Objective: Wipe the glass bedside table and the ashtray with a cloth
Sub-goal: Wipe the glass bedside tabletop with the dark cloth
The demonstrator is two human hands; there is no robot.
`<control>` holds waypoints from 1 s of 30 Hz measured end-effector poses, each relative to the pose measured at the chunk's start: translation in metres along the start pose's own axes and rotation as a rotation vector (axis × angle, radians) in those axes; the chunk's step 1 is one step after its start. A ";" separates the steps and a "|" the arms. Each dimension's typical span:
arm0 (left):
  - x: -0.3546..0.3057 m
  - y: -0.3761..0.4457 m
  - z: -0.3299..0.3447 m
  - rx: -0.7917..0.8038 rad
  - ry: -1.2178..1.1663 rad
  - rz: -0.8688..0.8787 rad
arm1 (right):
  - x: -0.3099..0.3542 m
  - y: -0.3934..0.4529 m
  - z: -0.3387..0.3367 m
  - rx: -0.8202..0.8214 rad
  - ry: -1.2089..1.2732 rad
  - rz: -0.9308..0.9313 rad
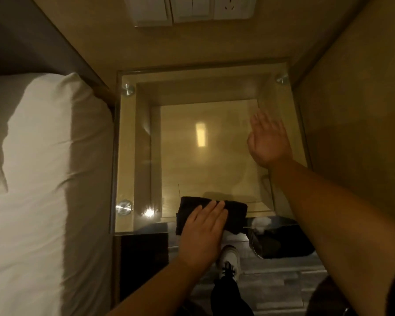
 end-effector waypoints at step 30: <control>0.206 -0.048 -0.066 -0.027 0.170 -0.206 | -0.011 -0.003 0.000 0.079 0.038 -0.054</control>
Point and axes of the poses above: each hand's wrist, its own y-axis towards the middle knuckle, its own z-axis out of the palm, x = y × z, the point moved 2 cm from there along y, towards the middle knuckle, and after that the axes turned 15 degrees about -z, right-handed, at the moved point
